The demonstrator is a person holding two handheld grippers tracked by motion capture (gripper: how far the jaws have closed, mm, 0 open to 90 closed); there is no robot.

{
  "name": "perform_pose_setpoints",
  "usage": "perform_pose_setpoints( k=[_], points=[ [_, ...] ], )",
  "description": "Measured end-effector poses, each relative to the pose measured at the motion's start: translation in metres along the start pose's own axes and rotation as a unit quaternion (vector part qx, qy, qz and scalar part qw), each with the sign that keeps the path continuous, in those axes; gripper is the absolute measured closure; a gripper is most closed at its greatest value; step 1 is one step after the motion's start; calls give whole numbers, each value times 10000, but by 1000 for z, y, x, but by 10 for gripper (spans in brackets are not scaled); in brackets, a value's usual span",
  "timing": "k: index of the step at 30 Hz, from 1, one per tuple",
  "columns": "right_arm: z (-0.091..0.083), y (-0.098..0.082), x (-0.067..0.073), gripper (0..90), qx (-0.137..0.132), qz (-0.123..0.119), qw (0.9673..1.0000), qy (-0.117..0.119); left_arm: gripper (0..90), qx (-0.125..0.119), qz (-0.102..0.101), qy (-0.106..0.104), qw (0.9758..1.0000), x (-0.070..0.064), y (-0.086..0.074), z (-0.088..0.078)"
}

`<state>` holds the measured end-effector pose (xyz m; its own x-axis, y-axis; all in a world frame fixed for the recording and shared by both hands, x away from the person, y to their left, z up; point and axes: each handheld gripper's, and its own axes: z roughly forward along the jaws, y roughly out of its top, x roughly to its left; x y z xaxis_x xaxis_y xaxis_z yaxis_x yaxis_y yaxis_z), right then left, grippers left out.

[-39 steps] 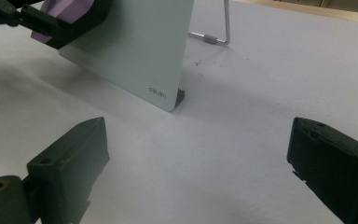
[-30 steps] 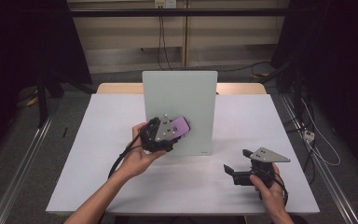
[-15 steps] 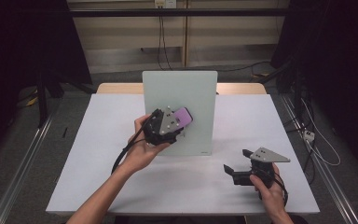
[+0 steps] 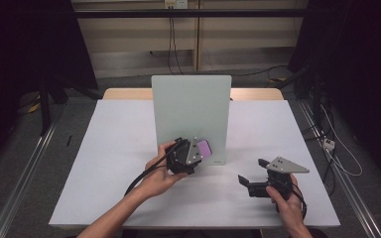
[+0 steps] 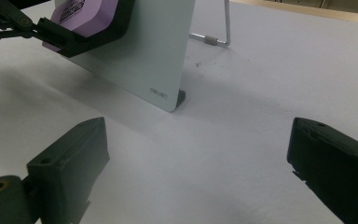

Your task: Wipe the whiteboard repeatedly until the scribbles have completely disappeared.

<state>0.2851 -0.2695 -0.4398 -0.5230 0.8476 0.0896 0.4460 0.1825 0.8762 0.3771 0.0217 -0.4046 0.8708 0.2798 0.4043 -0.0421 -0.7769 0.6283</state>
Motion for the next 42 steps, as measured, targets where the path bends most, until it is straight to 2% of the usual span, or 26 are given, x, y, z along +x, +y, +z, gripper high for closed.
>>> perform_pose_setpoints(
  k=[3, 8, 10, 12, 15, 17, 20, 24, 28, 30, 33, 36, 38, 39, 42],
  points=[
    [-1, 0, 0, 49, -1, -4, 10000, -3, 412, -100, -155, 5, 9998, 8, 1, -5],
    [0, 0, 0, 49, 7, -4, 10000, 3, 412, -307, -391, 230, 9985, 26, 7, -20],
    [0, 0, 0, 49, 16, -17, 10000, 0, 412, -406, -499, 304, 9975, 34, 9, -26],
    [1, 0, 0, 49, 15, -18, 10000, -3, 412, -558, -642, 420, 9955, 41, 12, -32],
    [0, 0, 0, 49, 16, -24, 10000, -4, 412, -751, -851, 486, 9924, 52, 13, -39],
    [0, 0, 0, 49, 17, -17, 10000, -9, 412, -766, -872, 461, 9922, 55, 14, -40],
    [0, 0, 0, 49, 14, -21, 10000, -1, 412, -699, -725, 534, 9935, 50, 14, -39],
    [0, 0, 0, 49, 9, -11, 10000, -2, 412, -549, -571, 382, 9961, 39, 12, -29],
    [0, 0, 0, 49, 3, -16, 10000, -4, 412, -320, -387, 169, 9986, 21, 3, -16],
    [-1, 0, 0, 48, 7, -11, 10000, 0, 412, -114, -279, 48, 9995, 12, -3, -10],
    [0, 0, 0, 49, 10, 11, 10000, 3, 412, 52, -224, -113, 9997, 3, -11, -4],
    [0, 0, 1, 49, 2, -12, 10000, 4, 412, 82, -257, -218, 9994, -5, -15, 2],
    [0, 0, 1, 49, -4, -17, 10000, -1, 412, 187, -129, -289, 9993, -11, -15, 8],
    [0, 0, 1, 49, -9, -19, 10000, -3, 412, 303, 14, -351, 9989, -13, -14, 10],
    [0, 0, 0, 49, 0, -8, 10000, 2, 412, 349, 87, -341, 9988, -18, -12, 14]
  ],
)
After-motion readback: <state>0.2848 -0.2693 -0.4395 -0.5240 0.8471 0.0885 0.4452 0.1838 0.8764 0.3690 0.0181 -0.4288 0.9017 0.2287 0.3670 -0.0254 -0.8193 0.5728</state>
